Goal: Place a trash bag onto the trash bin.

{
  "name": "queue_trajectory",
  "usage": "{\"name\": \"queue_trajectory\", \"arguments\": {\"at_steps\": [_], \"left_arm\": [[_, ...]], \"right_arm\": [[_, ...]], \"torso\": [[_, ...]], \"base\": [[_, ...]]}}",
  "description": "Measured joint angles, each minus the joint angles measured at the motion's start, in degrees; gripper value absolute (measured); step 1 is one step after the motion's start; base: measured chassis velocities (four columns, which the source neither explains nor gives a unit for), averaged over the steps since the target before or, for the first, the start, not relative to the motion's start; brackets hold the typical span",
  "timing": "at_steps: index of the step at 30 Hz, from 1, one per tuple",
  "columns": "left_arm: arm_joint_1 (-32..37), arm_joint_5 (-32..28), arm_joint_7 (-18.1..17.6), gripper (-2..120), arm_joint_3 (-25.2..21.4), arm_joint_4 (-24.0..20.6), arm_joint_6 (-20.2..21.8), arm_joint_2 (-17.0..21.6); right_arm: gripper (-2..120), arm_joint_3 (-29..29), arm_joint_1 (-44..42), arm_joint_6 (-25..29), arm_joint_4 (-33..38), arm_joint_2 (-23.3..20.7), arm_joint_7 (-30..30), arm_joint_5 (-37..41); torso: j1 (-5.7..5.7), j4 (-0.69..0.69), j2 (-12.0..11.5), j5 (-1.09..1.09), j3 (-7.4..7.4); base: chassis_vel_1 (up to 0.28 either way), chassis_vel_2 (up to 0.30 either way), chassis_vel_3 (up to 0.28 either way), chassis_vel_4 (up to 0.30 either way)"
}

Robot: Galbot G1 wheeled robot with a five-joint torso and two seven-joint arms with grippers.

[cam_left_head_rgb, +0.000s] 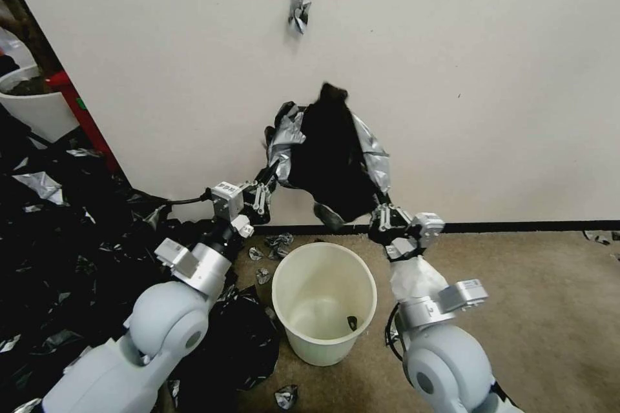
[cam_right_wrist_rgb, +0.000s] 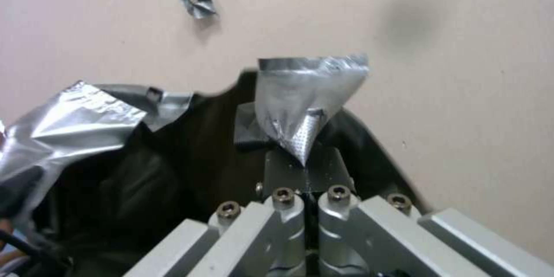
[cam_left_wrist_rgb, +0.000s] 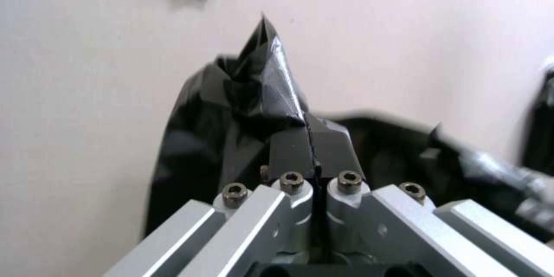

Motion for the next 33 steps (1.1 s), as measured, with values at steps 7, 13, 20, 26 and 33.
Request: {"name": "queue_trajectory", "arguments": {"at_steps": [7, 13, 20, 26, 33], "left_arm": [[0.95, -2.69, -1.34, 0, -2.13, -4.21, 3.06, 1.14], [2.21, -2.63, -1.56, 0, -1.98, -4.66, 4.17, 0.66], [2.93, -0.59, -1.36, 0, 0.12, -2.62, 4.11, -1.41], [2.26, 3.43, 1.02, 0, 2.99, 3.89, 2.19, -4.01], [3.26, 8.06, 1.88, 0, 5.86, 9.46, 2.41, -5.74]], "right_arm": [[0, 0.24, -2.66, -2.01, 3.08, -0.67, 3.25, 0.77], [0, 1.27, -3.71, -4.33, 5.86, -1.62, 5.05, 2.06], [0, 2.02, -4.08, -4.15, 4.64, -2.01, 4.95, 2.11], [0, 2.39, -3.84, -1.58, -0.73, -1.89, 4.66, 1.87], [0, 0.22, -6.07, 1.72, -5.77, -2.09, 5.77, -1.94]], "torso": [[0.0, 0.0, 0.0, 0.0, 0.0], [0.0, -0.01, 0.0, -0.01, 0.0], [0.0, 0.0, 0.0, -0.01, 0.0], [0.0, -0.01, 0.0, -0.01, 0.01], [0.0, 0.0, 0.0, -0.01, 0.01]], "base": [[0.0, 0.0, 0.0, 0.0], [0.0, 0.0, 0.0, 0.0], [0.0, 0.0, 0.0, 0.0], [0.0, 0.0, 0.0, 0.0], [0.0, 0.0, 0.0, 0.0]]}}
